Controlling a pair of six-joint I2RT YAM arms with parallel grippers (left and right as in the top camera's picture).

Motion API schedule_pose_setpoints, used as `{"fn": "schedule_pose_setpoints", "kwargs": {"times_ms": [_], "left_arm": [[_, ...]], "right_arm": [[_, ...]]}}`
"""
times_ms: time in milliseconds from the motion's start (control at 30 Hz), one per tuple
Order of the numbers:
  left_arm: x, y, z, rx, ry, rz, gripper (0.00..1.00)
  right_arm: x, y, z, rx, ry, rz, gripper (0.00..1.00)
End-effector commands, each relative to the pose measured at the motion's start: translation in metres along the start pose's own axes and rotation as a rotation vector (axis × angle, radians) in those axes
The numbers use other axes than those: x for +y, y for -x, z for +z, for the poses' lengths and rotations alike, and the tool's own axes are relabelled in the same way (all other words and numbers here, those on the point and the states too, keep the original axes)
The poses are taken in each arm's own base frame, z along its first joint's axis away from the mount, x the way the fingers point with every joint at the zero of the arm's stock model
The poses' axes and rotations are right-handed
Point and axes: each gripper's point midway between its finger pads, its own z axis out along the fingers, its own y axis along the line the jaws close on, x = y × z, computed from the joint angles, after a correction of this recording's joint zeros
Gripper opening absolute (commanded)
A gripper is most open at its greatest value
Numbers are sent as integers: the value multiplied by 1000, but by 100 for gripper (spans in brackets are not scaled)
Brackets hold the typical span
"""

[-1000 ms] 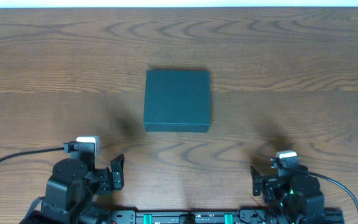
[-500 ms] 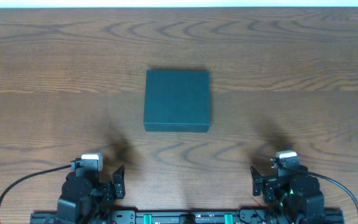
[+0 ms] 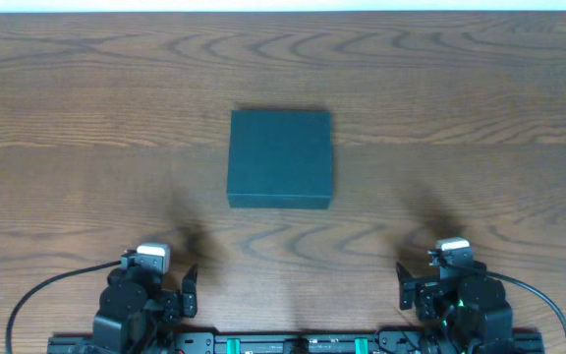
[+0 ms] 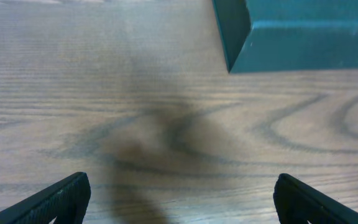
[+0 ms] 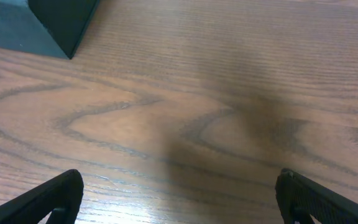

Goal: Pack container

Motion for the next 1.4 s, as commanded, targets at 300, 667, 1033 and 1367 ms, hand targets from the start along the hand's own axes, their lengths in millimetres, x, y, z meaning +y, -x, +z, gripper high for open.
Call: {"fn": "schedule_pose_setpoints", "kwargs": {"times_ms": [300, 667, 1033, 1367], "left_arm": [[5, -26, 13, 84, 17, 120, 95], [5, -26, 14, 84, 19, 119, 95], [5, -26, 14, 84, 19, 119, 95], [5, -26, 14, 84, 19, 119, 95]], "right_arm": [[-1, -2, 1, 3, -4, -16, 99], [-1, -2, 1, 3, -4, -16, 99], [-1, -2, 1, 3, -4, -16, 99], [-1, -2, 1, 3, -4, -16, 99]]}}
